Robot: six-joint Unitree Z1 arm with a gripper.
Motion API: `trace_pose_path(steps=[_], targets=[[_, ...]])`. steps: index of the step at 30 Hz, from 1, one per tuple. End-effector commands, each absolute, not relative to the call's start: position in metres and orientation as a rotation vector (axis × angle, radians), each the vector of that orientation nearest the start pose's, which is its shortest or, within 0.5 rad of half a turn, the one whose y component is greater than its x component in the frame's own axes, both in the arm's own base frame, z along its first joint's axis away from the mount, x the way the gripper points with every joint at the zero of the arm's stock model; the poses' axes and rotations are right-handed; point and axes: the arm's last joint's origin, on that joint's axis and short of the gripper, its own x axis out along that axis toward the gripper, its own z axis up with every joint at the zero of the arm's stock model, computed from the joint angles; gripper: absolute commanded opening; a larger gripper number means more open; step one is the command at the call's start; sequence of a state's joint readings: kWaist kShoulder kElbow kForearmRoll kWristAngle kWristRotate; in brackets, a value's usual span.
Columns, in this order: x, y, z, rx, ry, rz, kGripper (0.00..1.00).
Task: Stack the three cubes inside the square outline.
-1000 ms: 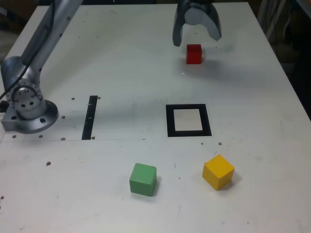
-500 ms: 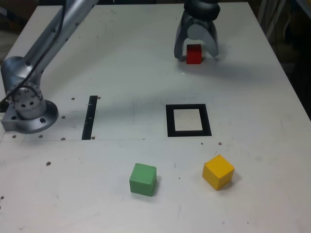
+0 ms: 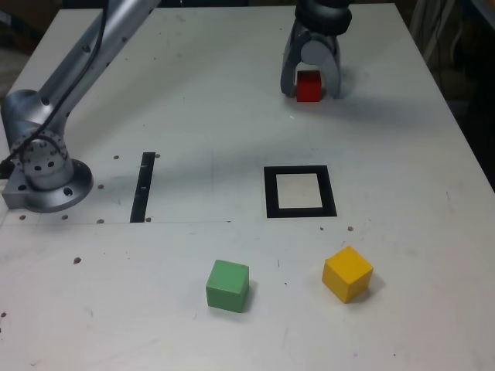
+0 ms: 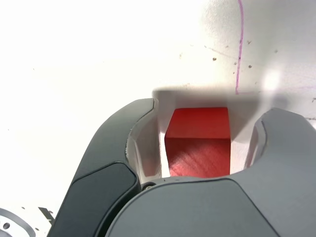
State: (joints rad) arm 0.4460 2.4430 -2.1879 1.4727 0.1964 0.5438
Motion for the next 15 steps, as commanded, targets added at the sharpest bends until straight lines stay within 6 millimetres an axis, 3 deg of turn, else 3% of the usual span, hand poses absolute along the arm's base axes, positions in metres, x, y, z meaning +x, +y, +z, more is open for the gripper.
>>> trace_pose_path(steps=[1,8,15], targets=[[0.4238,0.215,0.2089,0.17,1.806,-0.013,0.59],[0.4224,0.2135,0.2141,0.172,1.796,-0.021,0.36],[0.4215,0.2101,0.2139,0.135,1.783,-0.072,0.3]])
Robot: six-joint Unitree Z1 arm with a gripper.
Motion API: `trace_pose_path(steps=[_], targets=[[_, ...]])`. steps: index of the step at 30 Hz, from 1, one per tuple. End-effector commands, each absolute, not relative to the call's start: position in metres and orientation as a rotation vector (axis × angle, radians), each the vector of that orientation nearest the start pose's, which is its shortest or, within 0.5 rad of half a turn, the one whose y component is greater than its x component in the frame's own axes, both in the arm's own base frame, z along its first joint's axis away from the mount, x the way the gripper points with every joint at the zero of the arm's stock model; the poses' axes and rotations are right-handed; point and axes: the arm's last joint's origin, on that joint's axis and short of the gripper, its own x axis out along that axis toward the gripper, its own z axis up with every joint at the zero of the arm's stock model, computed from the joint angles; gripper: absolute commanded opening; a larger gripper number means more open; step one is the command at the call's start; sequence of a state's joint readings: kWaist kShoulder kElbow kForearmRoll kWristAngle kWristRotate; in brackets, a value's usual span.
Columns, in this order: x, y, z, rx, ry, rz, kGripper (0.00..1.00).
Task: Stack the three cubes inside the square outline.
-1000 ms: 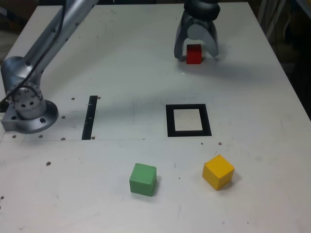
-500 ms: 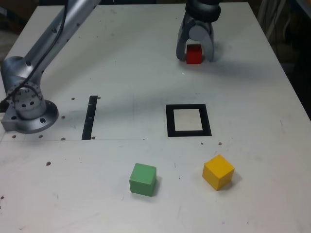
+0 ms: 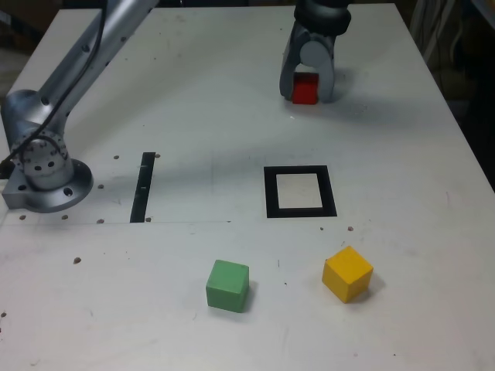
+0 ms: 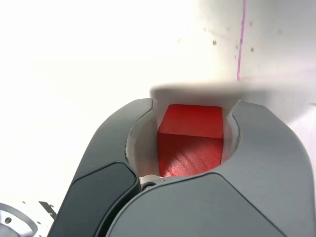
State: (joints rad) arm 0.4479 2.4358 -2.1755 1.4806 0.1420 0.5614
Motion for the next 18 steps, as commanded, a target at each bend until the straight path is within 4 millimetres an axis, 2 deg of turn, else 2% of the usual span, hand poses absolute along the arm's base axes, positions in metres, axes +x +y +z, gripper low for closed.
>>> trace_pose_path(steps=[1,7,11,15,18], targets=[[0.422,0.21,0.214,0.135,1.781,-0.074,0.29],[0.419,0.207,0.223,0.124,1.758,-0.069,0.21],[0.41,0.191,0.247,0.114,1.739,-0.042,0.21],[0.394,0.156,0.28,0.143,1.732,-0.005,0.21],[0.38,0.111,0.3,0.171,1.725,0.005,0.21]])
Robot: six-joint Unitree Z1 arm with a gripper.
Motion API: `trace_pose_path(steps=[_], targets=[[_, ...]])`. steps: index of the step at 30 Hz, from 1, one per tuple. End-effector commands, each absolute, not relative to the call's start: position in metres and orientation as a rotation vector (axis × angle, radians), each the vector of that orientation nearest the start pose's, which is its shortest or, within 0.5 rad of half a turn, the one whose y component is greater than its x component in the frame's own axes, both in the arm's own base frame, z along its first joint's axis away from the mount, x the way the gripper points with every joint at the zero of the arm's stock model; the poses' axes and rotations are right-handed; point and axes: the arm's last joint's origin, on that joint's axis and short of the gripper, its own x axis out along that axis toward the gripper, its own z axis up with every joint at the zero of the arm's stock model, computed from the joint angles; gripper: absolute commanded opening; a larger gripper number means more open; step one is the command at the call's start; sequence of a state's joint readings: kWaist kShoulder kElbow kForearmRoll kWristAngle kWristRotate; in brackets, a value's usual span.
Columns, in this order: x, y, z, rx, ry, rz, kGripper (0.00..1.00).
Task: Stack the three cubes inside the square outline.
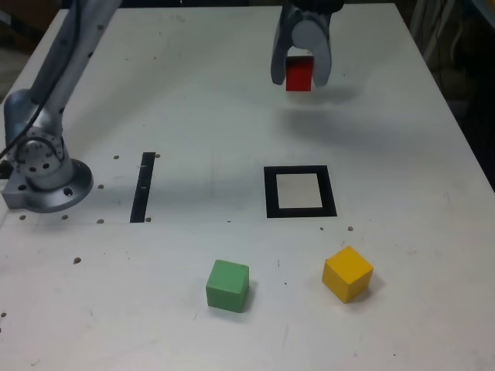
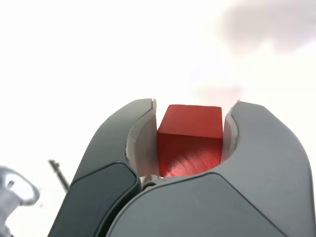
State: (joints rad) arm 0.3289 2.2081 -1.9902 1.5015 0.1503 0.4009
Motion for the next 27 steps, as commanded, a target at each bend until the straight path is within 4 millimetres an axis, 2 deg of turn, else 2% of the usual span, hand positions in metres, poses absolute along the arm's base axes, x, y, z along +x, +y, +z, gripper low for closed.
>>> trace_pose_path(steps=[1,4,7,14,18,27], targets=[[0.377,0.098,0.304,0.179,1.723,0.004,0.21],[0.369,0.059,0.309,0.204,1.719,0.003,0.21],[0.364,0.028,0.305,0.213,1.725,0.011,0.21],[0.358,-0.029,0.292,0.2,1.705,0.021,0.21],[0.361,-0.041,0.279,0.179,1.699,0.022,0.21],[0.38,-0.044,0.245,0.178,1.74,0.017,0.21]])
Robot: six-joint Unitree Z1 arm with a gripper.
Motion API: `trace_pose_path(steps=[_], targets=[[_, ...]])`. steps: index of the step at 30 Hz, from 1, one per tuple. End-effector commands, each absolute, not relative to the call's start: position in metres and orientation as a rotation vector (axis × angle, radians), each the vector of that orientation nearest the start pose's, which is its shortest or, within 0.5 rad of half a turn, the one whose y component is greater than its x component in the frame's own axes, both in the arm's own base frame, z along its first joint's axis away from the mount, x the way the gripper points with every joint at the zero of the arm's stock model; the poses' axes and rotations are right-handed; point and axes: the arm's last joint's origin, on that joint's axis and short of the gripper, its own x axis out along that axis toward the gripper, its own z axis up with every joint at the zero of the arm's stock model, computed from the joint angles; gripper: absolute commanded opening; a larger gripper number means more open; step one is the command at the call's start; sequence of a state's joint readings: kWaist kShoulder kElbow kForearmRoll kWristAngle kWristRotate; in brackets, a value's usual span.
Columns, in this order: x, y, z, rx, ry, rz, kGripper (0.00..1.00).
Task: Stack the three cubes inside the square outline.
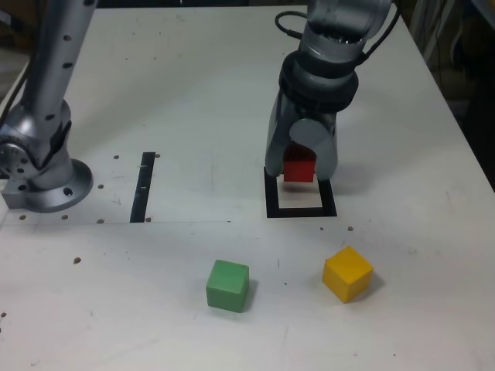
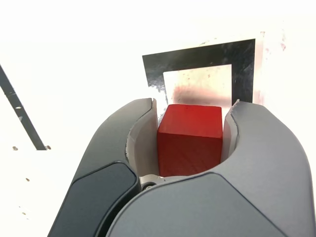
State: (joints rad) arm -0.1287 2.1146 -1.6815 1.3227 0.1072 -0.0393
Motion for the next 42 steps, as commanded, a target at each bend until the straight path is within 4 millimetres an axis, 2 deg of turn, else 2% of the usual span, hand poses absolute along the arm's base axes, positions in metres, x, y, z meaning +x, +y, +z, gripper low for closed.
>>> trace_pose_path(steps=[1,8,16,24,34,39,40,42], targets=[[0.381,-0.044,0.243,0.178,1.741,0.016,0.21],[0.381,-0.041,0.239,0.164,1.744,0.003,0.21],[0.384,-0.037,0.223,0.138,1.771,0.0,0.21],[0.383,-0.03,0.222,0.141,1.778,0.001,0.27],[0.388,-0.029,0.21,0.133,1.791,-0.04,0.46],[0.388,-0.029,0.211,0.135,1.79,-0.041,0.52],[0.388,-0.029,0.211,0.136,1.79,-0.041,0.55],[0.388,-0.029,0.211,0.139,1.79,-0.044,0.67]])
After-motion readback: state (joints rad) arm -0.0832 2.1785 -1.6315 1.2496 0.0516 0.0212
